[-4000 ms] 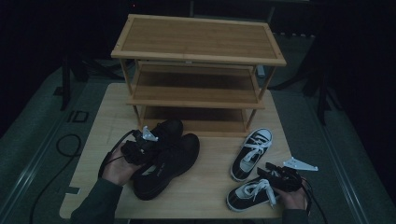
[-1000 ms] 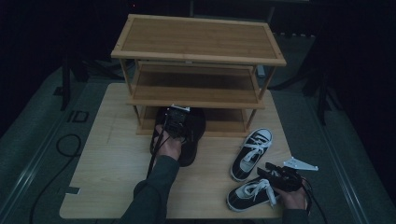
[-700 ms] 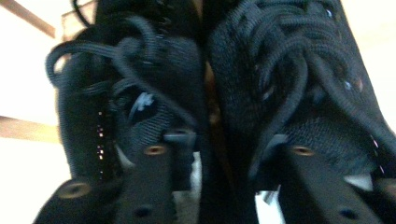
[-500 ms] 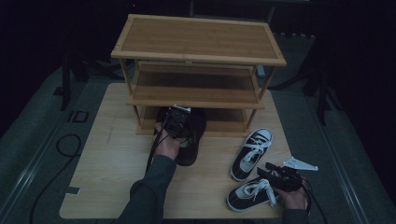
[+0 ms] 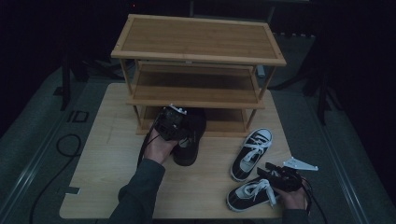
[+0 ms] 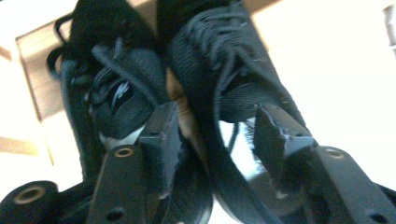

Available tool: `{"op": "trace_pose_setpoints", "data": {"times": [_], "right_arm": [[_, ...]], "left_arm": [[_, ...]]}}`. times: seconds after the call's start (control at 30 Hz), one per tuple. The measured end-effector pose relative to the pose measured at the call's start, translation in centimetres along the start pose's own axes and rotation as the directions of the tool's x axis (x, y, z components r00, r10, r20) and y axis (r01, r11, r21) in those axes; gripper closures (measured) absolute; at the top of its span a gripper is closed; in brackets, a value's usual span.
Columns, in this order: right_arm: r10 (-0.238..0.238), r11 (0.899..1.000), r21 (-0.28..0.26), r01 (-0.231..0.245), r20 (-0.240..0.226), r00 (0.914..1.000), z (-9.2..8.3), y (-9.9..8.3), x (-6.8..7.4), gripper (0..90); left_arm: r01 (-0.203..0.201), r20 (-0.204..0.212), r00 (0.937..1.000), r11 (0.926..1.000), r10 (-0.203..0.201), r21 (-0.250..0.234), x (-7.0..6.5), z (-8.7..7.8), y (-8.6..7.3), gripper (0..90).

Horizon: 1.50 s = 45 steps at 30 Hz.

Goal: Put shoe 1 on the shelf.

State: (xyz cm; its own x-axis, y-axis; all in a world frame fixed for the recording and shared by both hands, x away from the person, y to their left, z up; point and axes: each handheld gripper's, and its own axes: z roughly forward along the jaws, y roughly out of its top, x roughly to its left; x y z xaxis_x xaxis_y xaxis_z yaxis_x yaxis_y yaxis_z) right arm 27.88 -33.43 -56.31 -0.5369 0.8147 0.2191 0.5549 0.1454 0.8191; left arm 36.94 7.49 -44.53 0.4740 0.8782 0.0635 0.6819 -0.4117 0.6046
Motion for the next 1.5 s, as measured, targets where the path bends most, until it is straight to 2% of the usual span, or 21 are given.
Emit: {"op": "trace_pose_setpoints", "data": {"times": [0.03, 0.07, 0.23, 0.33, 0.43, 0.57, 0.67, 0.73, 1.0, 1.13, 1.4, 1.5], "right_arm": [[0.0, 1.0, 0.0, 0.0, 0.0, 1.0, 0.0, 0.0, 0.0, 44.8], [0.0, 1.0, -0.001, 0.0, 0.0, 1.0, 0.0, 0.0, 0.0, 44.8], [0.0, 1.0, 0.0, 0.0, 0.001, 1.0, 0.0, 0.0, 0.0, 44.8], [0.0, 1.0, -0.001, 0.0, 0.001, 1.0, 0.0, 0.0, 0.0, 44.8], [0.0, 1.0, -0.001, 0.0, 0.001, 1.0, 0.0, 0.0, 0.0, 44.8], [-0.001, 1.0, -0.001, 0.001, 0.002, 1.0, 0.0, 0.0, 0.0, 44.8], [-0.001, 1.0, -0.001, 0.001, 0.002, 1.0, 0.0, 0.0, 0.0, 44.8], [-0.001, 1.0, -0.001, 0.001, 0.002, 1.0, 0.0, 0.0, 0.0, 44.8], [-0.004, 1.0, -0.002, 0.004, 0.003, 1.0, 0.0, 0.0, 0.0, 44.8], [-0.001, 1.0, -0.001, 0.001, 0.004, 1.0, 0.0, 0.0, 0.1, 44.8], [-0.003, 1.0, -0.001, 0.003, 0.004, 1.0, 0.0, 0.0, 0.1, 44.8], [-0.003, 1.0, -0.001, 0.003, 0.004, 1.0, 0.0, 0.0, 0.1, 44.8]], "left_arm": [[-0.009, 0.034, 0.9994, 0.9997, 0.01, -0.021, 0.0, -0.6, -0.2, 51.2], [-0.012, 0.046, 0.9988, 0.9995, 0.014, -0.029, 0.1, -0.8, -0.3, 51.2], [-0.014, 0.084, 0.9963, 0.9984, 0.018, -0.054, 0.4, -1.8, -0.9, 51.2], [-0.022, 0.102, 0.9944, 0.9977, 0.029, -0.064, 0.4, -2.2, -1.2, 55.2], [-0.045, 0.118, 0.9915, 0.996, 0.054, -0.078, 0.3, -3.0, -1.9, 61.6], [-0.069, 0.1, 0.9919, 0.9937, 0.078, -0.089, 0.1, -3.6, -2.8, 75.1], [-0.081, 0.103, 0.9907, 0.9926, 0.09, -0.091, 0.0, -3.6, -3.2, 85.2], [-0.087, 0.107, 0.9895, 0.9922, 0.096, -0.089, 0.1, -3.6, -3.6, 89.8], [-0.089, 0.132, 0.9865, 0.9938, 0.097, -0.066, 0.3, -2.9, -5.3, 90.0], [-0.073, 0.147, 0.9858, 0.9956, 0.081, -0.059, 0.2, -2.1, -6.2, 90.0], [-0.093, 0.174, 0.9801, 0.9954, 0.095, -0.02, -0.7, -0.2, -7.8, 90.0], [-0.111, 0.188, 0.9761, 0.9939, 0.109, -0.004, -1.4, 0.5, -8.4, 90.0]]}}
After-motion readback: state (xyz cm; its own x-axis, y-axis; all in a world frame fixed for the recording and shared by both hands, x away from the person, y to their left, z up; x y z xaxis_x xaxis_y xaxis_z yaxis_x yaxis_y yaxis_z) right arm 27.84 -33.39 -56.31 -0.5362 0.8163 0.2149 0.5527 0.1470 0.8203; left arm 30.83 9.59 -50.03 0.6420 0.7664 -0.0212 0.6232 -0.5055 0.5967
